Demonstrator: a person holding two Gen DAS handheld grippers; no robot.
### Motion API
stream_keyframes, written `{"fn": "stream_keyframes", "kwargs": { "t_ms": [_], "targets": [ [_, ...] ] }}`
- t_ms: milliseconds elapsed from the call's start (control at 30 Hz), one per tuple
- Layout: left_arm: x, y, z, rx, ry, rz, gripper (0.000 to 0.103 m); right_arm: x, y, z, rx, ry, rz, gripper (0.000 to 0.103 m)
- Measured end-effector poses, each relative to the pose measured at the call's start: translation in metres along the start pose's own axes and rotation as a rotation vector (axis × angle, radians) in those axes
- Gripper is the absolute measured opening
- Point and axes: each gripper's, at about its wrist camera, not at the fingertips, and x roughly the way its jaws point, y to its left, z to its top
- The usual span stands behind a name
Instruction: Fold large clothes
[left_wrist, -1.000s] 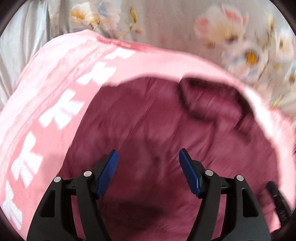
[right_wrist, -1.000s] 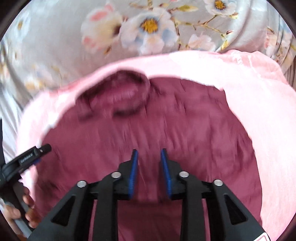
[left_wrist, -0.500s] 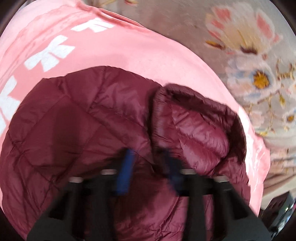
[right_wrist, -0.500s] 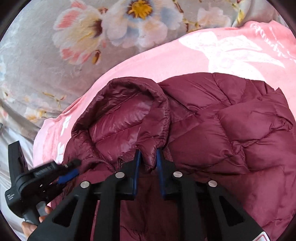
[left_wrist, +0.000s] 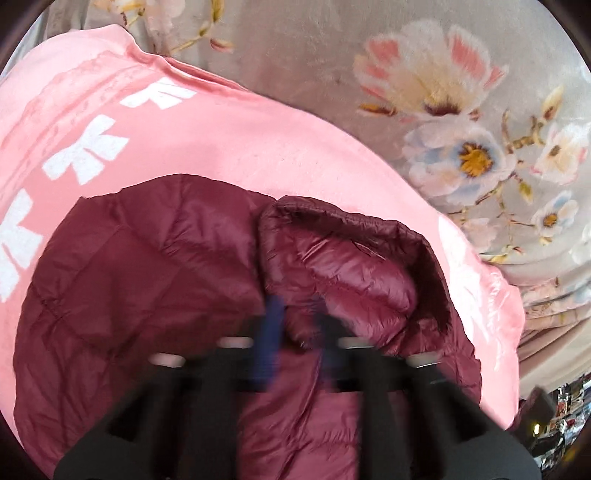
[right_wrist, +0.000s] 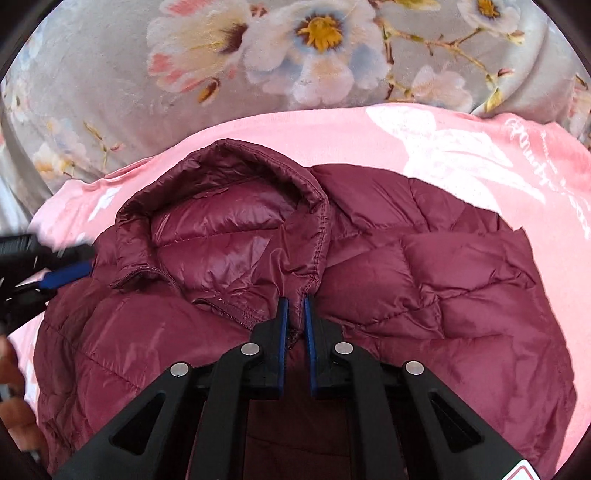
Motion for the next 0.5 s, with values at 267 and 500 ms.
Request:
{"fn": "stream_keyframes", "kwargs": {
  "t_ms": [267,500],
  "targets": [
    [0.055,0.000,-0.018,0.034,0.114,0.068,0.011,0.003,0.001,-0.005,0.000,0.001,0.008,0.008],
    [0.055,-0.010,-0.039,0.213,0.054,0.166,0.011,0.011,0.003,-0.009,-0.019,0.036,-0.023,0.008]
  ]
}}
